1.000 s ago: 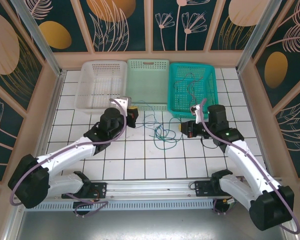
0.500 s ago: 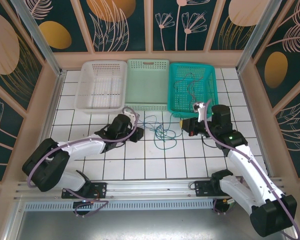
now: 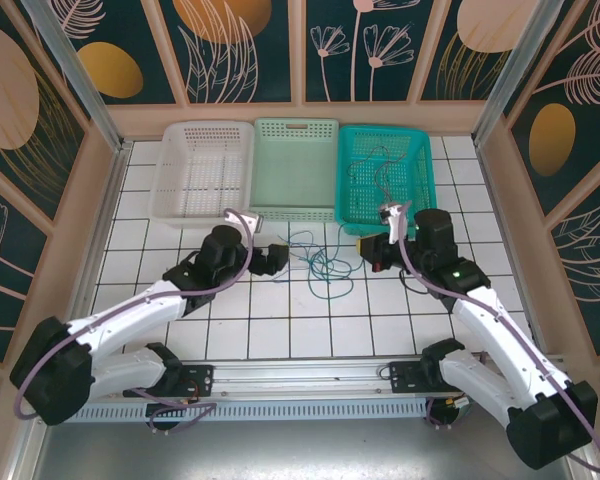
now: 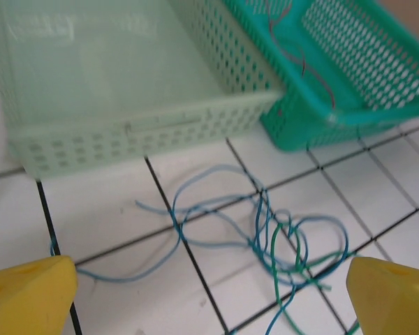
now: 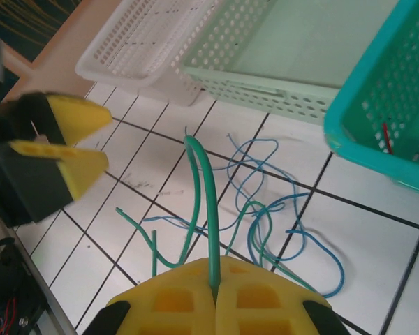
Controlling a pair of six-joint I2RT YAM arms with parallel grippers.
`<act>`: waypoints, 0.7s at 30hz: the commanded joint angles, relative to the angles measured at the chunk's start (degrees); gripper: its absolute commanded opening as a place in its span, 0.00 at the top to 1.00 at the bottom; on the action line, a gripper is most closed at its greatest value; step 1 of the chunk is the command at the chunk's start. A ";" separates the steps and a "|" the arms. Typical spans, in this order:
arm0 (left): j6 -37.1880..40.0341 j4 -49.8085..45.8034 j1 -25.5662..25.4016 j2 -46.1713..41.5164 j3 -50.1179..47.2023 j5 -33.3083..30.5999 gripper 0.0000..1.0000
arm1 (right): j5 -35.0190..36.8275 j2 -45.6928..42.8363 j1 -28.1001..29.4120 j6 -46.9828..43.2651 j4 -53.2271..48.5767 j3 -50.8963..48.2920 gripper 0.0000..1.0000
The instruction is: Untangle the cables
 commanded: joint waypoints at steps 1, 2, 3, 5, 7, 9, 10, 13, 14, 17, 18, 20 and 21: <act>3.63 5.72 0.21 -1.43 1.52 -0.67 0.01 | 2.26 2.53 3.47 -3.28 1.50 3.09 1.00; 4.67 6.86 0.26 -0.89 2.68 1.60 0.01 | 2.24 3.28 4.41 -3.81 1.49 3.48 1.00; 5.42 7.40 0.43 0.09 3.89 3.68 0.01 | 2.01 3.68 4.95 -4.10 1.73 3.75 1.00; 6.46 7.66 0.78 3.51 7.21 10.55 0.01 | 1.22 4.33 5.65 -4.42 2.81 3.86 1.00; 6.85 8.18 0.88 7.31 9.83 18.03 0.03 | 0.54 4.13 5.87 -4.42 4.12 3.62 1.00; 6.23 9.95 0.95 11.54 11.69 24.67 0.08 | -0.66 3.81 5.96 -4.34 5.50 3.13 1.00; 5.82 11.05 0.92 13.53 12.41 27.57 0.12 | -1.21 3.58 6.04 -4.25 6.15 2.85 1.00; 3.30 14.96 0.91 18.63 13.88 35.68 0.22 | -0.66 3.52 6.13 -4.16 6.81 2.55 1.00; 2.43 15.89 0.88 20.09 14.30 37.84 0.25 | -0.50 3.43 6.14 -4.20 7.00 2.55 1.00; 1.64 16.35 0.94 23.25 15.14 40.32 0.30 | -1.55 3.32 6.18 -4.18 8.54 2.38 1.00; 1.56 16.53 0.88 23.67 15.14 40.61 0.31 | -1.91 3.41 6.17 -4.16 9.08 2.28 1.00; 1.35 17.18 0.88 24.24 15.24 41.73 0.35 | -2.07 3.60 6.20 -4.07 9.87 2.11 1.00; 1.44 17.06 0.89 24.43 15.47 42.02 0.38 | -1.92 3.71 6.22 -4.07 10.03 2.11 1.00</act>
